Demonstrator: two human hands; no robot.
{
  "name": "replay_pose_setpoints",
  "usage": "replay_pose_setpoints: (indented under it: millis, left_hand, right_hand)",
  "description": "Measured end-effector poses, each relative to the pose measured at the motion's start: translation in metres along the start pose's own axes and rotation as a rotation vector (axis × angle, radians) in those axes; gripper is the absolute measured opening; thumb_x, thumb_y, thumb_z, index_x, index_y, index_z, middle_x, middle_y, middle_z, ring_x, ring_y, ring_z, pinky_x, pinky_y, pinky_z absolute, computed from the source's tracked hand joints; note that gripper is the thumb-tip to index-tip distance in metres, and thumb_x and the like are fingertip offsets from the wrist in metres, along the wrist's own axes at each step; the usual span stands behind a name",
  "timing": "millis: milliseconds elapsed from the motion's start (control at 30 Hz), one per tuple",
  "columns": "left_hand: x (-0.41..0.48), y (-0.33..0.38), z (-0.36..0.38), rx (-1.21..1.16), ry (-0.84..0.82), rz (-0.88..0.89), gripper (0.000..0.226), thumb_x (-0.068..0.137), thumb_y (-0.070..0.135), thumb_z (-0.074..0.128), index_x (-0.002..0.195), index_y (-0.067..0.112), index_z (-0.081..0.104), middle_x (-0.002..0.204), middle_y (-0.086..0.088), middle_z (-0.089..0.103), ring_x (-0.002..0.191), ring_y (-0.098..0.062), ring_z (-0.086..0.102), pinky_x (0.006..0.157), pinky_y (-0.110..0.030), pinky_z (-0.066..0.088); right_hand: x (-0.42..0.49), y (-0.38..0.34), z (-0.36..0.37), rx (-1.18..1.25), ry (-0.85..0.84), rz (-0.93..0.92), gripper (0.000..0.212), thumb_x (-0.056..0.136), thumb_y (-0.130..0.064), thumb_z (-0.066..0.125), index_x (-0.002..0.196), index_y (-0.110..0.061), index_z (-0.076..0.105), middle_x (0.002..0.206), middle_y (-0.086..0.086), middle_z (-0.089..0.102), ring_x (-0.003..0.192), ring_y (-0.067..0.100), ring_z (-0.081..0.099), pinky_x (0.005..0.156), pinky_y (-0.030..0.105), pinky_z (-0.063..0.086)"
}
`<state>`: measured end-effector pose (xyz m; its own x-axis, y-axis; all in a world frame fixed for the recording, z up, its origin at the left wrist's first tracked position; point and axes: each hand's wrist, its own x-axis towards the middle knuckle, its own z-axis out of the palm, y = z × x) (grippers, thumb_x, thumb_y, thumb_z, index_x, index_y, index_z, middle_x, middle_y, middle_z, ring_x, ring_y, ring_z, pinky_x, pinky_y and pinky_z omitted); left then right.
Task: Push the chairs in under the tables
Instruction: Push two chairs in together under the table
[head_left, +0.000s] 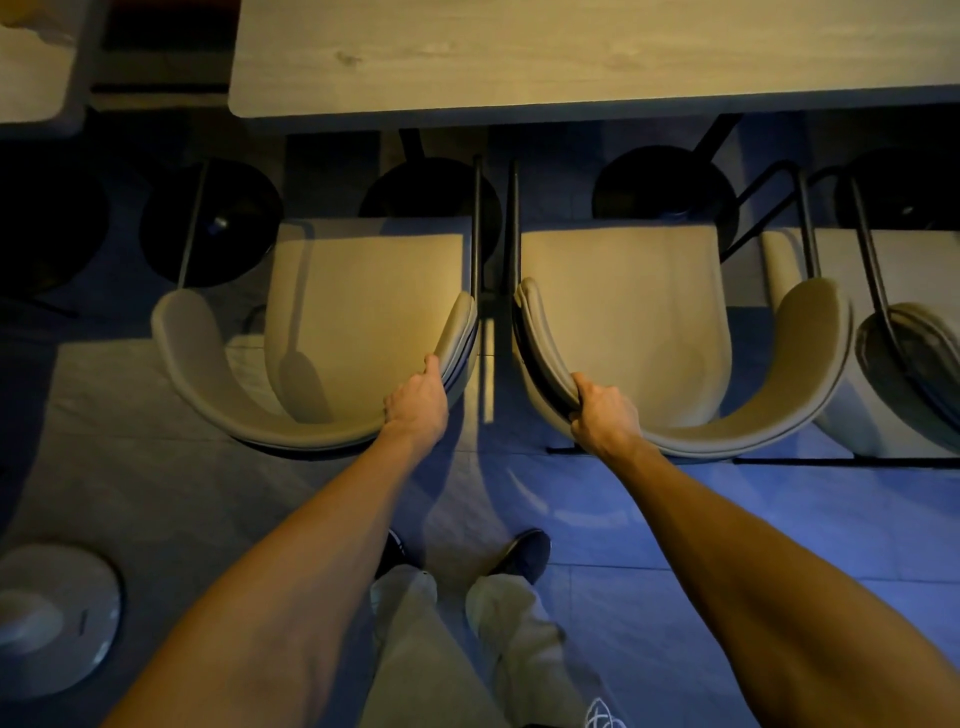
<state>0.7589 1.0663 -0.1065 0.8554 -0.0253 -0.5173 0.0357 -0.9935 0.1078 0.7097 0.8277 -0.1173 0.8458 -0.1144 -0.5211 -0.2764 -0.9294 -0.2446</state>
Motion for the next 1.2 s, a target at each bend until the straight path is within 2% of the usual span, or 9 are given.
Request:
replay_pose_setpoints:
  millis: [67,200,367,900,1200]
  left_hand:
    - [0.0,0.0,0.0,0.002,-0.008,0.004,0.045,0.097,0.003,0.055,0.137,0.011,0.037,0.101,-0.013,0.066,0.081,-0.025,0.054,0.074,-0.041,0.05]
    - [0.001,-0.002,-0.001,0.009,-0.024,0.003,0.048,0.096,0.004,0.057,0.139,0.012,0.037,0.104,-0.013,0.067,0.095,-0.032,0.065,0.081,-0.045,0.055]
    - [0.001,-0.004,0.0,-0.006,-0.027,0.012,0.05,0.096,0.005,0.058,0.14,0.011,0.036,0.106,-0.014,0.067,0.096,-0.032,0.065,0.082,-0.046,0.054]
    - [0.001,-0.005,0.007,-0.018,0.003,-0.003,0.055,0.093,0.004,0.061,0.141,0.013,0.036,0.101,-0.012,0.067,0.093,-0.031,0.066,0.082,-0.046,0.057]
    - [0.003,-0.008,0.011,-0.027,0.032,0.034,0.054,0.094,0.007,0.061,0.142,0.013,0.035,0.103,-0.011,0.066,0.094,-0.029,0.066,0.083,-0.047,0.057]
  right_hand:
    - [0.0,0.001,0.0,0.01,-0.008,-0.009,0.042,0.092,-0.013,0.061,0.133,-0.017,0.051,0.101,0.017,0.07,0.089,0.036,0.068,0.078,0.042,0.057]
    - [0.003,0.001,-0.005,0.028,-0.045,-0.024,0.041,0.091,-0.015,0.063,0.129,-0.014,0.05,0.101,0.018,0.069,0.089,0.036,0.067,0.078,0.044,0.058]
    - [0.01,-0.003,-0.011,0.078,-0.147,-0.011,0.042,0.088,-0.014,0.066,0.126,-0.01,0.05,0.109,0.018,0.065,0.097,0.035,0.066,0.085,0.048,0.057]
    - [0.016,-0.011,-0.006,0.101,-0.107,0.039,0.041,0.091,-0.016,0.064,0.128,-0.005,0.052,0.116,0.019,0.063,0.104,0.036,0.064,0.09,0.044,0.055]
    - [0.018,-0.013,-0.007,0.1,-0.129,0.058,0.042,0.088,-0.009,0.065,0.128,-0.006,0.053,0.114,0.019,0.065,0.103,0.034,0.065,0.091,0.045,0.056]
